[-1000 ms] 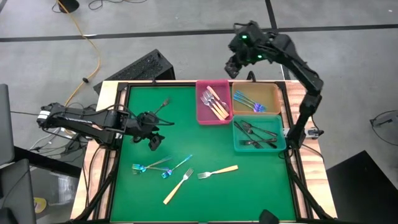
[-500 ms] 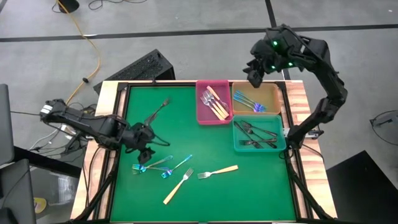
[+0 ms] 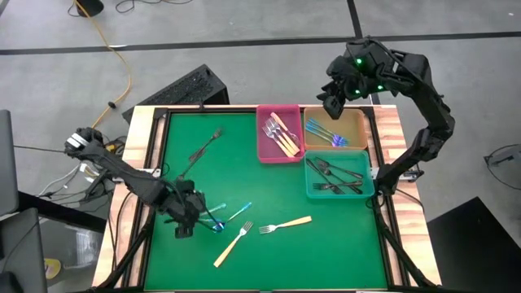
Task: Sort silverware by color (type)
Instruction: Put the blue fork into the orange bin
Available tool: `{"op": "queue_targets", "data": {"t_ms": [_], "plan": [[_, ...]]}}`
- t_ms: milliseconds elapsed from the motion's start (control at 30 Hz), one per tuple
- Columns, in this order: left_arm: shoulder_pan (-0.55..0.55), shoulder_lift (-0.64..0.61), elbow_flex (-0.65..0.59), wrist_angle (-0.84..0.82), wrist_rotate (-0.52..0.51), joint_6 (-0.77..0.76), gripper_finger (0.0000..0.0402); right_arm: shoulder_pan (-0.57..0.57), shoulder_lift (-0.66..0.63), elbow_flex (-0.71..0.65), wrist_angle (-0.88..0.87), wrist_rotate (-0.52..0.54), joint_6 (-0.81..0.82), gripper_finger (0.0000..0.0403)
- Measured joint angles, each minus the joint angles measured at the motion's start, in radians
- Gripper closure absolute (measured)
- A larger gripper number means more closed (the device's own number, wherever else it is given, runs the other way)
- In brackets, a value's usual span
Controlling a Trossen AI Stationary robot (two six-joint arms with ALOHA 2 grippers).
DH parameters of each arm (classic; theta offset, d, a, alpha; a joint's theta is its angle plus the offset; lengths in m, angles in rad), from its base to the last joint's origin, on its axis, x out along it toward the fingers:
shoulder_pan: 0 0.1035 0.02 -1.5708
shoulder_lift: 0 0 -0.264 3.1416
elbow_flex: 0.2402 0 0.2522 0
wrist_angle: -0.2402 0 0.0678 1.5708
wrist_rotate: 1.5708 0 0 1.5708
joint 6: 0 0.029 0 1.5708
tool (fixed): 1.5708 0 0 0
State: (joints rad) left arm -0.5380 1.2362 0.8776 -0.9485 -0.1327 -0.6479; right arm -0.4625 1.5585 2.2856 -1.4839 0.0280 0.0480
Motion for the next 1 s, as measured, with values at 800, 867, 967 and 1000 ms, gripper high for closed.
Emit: {"op": "queue_targets", "data": {"t_ms": [800, 867, 967, 1000], "plan": [[-0.058, 0.086, -0.207, 0.271, 0.074, 0.035, 0.0155, -0.004, 0.001, 0.0, 0.003, 0.0, 0.005, 0.0233], [-0.058, 0.086, -0.216, 0.275, 0.074, 0.036, 0.0155, -0.002, 0.001, 0.0, 0.003, 0.0, 0.008, 0.0233], [-0.056, 0.086, -0.225, 0.29, 0.067, 0.053, 0.0155, -0.002, 0.001, 0.0, 0.003, 0.0, 0.016, 0.0233], [-0.054, 0.086, -0.229, 0.292, 0.067, 0.056, 0.0155, -0.002, 0.001, 0.0, 0.003, 0.0, 0.016, 0.0233]]}}
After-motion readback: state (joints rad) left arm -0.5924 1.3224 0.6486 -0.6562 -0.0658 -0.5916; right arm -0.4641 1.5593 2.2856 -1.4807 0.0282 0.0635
